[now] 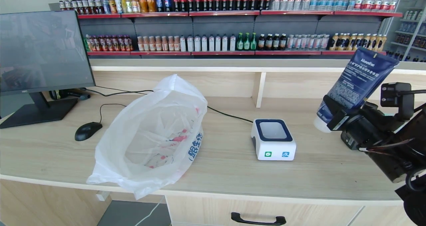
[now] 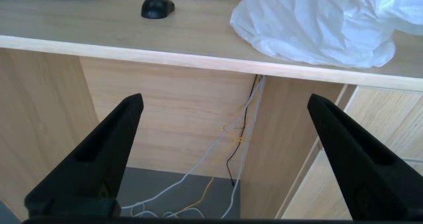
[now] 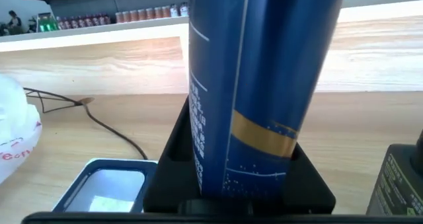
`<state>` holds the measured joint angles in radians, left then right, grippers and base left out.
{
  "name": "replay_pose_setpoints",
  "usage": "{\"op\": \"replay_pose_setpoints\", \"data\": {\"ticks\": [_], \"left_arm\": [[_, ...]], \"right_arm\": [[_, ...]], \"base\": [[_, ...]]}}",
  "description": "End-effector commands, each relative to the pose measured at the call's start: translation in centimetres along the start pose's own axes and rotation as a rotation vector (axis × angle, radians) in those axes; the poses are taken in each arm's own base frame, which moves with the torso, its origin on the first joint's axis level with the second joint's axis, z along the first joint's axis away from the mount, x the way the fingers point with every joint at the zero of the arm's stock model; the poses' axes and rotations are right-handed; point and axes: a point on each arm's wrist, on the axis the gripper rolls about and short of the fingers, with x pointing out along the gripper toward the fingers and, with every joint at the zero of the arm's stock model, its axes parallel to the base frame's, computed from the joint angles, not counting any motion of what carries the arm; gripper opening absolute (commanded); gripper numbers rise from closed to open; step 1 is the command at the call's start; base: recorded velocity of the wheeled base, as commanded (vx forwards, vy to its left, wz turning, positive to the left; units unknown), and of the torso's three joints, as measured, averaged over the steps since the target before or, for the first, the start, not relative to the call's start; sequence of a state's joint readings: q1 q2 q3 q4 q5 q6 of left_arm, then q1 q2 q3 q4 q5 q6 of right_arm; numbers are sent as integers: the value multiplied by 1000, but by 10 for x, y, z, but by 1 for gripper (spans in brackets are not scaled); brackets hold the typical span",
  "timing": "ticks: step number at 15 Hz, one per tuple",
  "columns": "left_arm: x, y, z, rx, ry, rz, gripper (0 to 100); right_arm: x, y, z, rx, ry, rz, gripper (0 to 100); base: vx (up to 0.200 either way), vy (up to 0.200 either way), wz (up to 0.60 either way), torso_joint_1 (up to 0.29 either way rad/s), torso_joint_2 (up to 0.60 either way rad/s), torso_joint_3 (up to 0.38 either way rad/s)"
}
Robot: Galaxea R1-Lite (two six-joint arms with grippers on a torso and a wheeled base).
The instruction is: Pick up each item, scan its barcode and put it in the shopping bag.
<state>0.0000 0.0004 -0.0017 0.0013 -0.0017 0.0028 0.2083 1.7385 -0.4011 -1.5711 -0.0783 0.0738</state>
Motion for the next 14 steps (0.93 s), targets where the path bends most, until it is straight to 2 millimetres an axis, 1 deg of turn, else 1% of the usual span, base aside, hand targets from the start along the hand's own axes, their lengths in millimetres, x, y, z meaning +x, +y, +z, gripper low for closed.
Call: {"op": "replay_pose_setpoints", "data": {"ticks": [1,3,5,6,7,10,11,13,14], "left_arm": [[0,0,-1,0,2,0,100],[0,0,0,0,0,0,100],[0,0,0,0,-2,0,100],[0,0,0,-1,0,0,100],[0,0,0,0,0,0,100],[0,0,0,0,0,0,100],[0,0,0,-1,0,0,100],[0,0,0,0,-2,0,100],[0,0,0,0,0,0,100]], "right_arm": [[-25,8,22,5,-53,40,0],[-41,11,32,11,-77,59,0],[-65,8,33,11,-65,60,0],[-73,8,34,11,-63,64,0],[-92,6,35,30,-56,67,0],[-109,7,43,87,-96,98,0],[-111,13,43,154,-82,195,0],[-123,21,36,312,-1,339,0],[-127,23,38,384,6,395,0]], "base": [[0,0,0,0,0,0],[0,0,0,0,0,0],[0,0,0,0,0,0],[0,0,0,0,0,0],[0,0,0,0,0,0],[0,0,0,0,0,0],[0,0,0,0,0,0],[0,0,0,0,0,0],[0,0,0,0,0,0]]}}
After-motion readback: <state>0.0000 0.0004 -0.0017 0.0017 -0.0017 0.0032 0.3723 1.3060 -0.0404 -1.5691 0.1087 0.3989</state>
